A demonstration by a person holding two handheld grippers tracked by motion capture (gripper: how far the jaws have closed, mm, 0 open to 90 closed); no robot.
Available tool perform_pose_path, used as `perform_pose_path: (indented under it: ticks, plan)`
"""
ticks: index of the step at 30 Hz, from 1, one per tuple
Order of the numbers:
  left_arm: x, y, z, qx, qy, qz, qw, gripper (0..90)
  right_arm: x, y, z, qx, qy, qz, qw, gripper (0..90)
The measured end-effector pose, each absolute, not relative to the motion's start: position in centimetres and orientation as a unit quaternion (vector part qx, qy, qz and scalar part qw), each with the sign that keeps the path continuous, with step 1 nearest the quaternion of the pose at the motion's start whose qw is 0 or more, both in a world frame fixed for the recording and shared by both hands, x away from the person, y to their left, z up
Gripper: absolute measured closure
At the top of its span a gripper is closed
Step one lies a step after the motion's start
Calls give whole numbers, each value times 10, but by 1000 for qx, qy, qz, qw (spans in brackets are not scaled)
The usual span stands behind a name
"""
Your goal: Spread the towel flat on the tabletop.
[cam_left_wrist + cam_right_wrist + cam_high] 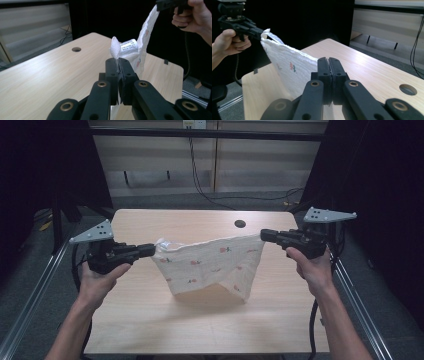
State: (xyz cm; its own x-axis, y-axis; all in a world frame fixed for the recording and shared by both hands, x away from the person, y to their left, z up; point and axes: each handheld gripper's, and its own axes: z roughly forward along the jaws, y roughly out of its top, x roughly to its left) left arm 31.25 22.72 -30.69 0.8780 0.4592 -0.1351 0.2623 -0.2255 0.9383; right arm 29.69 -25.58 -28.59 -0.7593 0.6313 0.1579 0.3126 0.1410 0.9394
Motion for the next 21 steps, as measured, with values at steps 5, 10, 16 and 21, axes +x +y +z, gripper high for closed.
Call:
perform_pose_path:
  ticks: [5, 10, 16, 21]
  plan:
    - [298, 235, -298, 764, 223, 94, 598, 875, 282, -254, -275, 301, 746, 578, 137, 890]
    - [281, 240, -291, 770, 215, 106, 592, 875, 259, -246, -271, 280, 758, 572, 144, 891]
    - [270, 244, -281, 762, 208, 108, 604, 875, 240, -242, -257, 268, 759, 572, 160, 890]
    - [289, 233, -304, 775, 235, 97, 579, 875, 248, -244, -272, 282, 765, 560, 150, 891]
